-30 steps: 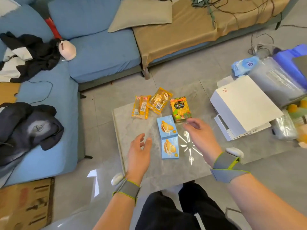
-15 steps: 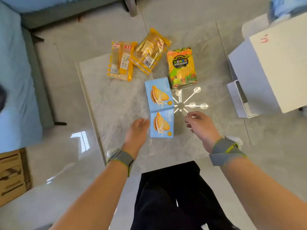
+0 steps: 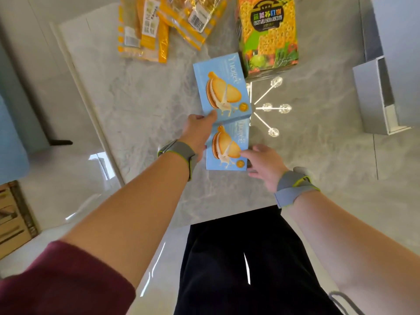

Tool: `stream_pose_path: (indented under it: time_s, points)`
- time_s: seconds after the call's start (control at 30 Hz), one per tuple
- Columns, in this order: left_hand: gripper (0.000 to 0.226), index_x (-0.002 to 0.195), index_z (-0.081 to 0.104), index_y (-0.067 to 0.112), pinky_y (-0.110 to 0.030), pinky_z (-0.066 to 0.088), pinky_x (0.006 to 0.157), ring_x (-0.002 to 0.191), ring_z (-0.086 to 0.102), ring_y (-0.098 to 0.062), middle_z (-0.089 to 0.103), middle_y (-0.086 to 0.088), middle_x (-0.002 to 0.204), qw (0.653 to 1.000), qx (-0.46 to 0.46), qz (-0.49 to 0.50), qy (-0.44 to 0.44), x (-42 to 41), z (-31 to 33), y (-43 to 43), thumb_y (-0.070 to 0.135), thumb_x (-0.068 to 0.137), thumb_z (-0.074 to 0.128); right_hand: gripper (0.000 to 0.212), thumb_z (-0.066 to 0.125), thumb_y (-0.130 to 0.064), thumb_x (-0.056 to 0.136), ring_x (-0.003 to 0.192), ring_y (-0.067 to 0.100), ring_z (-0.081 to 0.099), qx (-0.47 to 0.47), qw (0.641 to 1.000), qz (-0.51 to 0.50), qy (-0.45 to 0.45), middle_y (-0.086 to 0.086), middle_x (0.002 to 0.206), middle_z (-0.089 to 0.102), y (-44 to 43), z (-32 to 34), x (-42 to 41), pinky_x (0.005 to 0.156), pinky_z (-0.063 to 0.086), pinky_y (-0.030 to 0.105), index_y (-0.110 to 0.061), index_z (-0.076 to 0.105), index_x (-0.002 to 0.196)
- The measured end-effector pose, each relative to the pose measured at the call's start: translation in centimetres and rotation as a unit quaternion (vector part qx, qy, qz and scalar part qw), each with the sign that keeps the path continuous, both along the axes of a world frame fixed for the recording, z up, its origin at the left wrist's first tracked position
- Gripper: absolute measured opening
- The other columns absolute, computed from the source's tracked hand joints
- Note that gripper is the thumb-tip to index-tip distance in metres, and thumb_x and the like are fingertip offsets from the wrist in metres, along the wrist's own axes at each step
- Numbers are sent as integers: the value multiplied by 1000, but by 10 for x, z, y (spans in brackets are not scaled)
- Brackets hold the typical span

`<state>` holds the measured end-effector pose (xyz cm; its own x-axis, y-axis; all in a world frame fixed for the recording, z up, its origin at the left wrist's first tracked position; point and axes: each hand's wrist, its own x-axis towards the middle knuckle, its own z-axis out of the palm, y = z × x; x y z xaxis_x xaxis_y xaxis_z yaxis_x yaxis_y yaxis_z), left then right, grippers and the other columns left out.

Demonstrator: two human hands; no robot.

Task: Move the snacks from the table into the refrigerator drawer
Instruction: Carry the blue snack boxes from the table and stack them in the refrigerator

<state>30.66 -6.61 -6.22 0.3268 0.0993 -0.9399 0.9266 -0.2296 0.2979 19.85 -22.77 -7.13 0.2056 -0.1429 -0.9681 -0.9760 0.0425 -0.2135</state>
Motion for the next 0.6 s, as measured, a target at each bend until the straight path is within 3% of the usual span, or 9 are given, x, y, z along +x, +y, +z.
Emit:
stream_pose_path:
  time_s: [0.1, 0.23, 0.33, 0.47, 0.6]
  points:
    - [70, 128, 63, 18, -50, 50, 95, 119, 60, -27, 63, -4, 131, 1000, -11, 7, 18, 1, -5, 0, 64, 75, 74, 24, 74, -31, 85, 90, 22, 61, 15, 999, -36, 15, 17, 106, 69, 4, -10, -9, 91, 59, 44, -17, 67, 103]
    - [56, 127, 70, 17, -48, 54, 102, 117, 68, -24, 72, -3, 127, 997, -64, 11, 47, -6, -8, 5, 49, 83, 83, 26, 77, -29, 88, 81, 15, 65, 32, 994, -95, 39, 6, 98, 69, 9, -17, -19, 84, 60, 39, -16, 67, 108]
    - [43, 125, 72, 15, -43, 58, 95, 118, 69, -23, 74, -5, 126, 992, -103, 32, 60, -11, -8, 12, 39, 90, 80, 37, 82, -31, 83, 92, 19, 66, 24, 990, -121, 62, 10, 111, 69, 11, -23, -25, 81, 61, 39, -17, 64, 112]
    - [34, 125, 72, 17, -49, 55, 103, 121, 67, -21, 73, -6, 126, 985, -137, 85, 67, -24, -3, 21, 32, 94, 75, 53, 84, -31, 81, 105, 28, 71, 39, 981, -174, 78, 18, 126, 71, 5, -23, -34, 82, 63, 42, -11, 63, 126]
    - [34, 126, 70, 13, -54, 57, 101, 120, 70, -28, 72, -15, 127, 971, -157, 168, 69, -42, 1, 38, 24, 94, 75, 50, 81, -24, 87, 111, 33, 72, 83, 972, -212, 59, 17, 122, 74, -9, -8, -33, 86, 62, 43, -6, 64, 130]
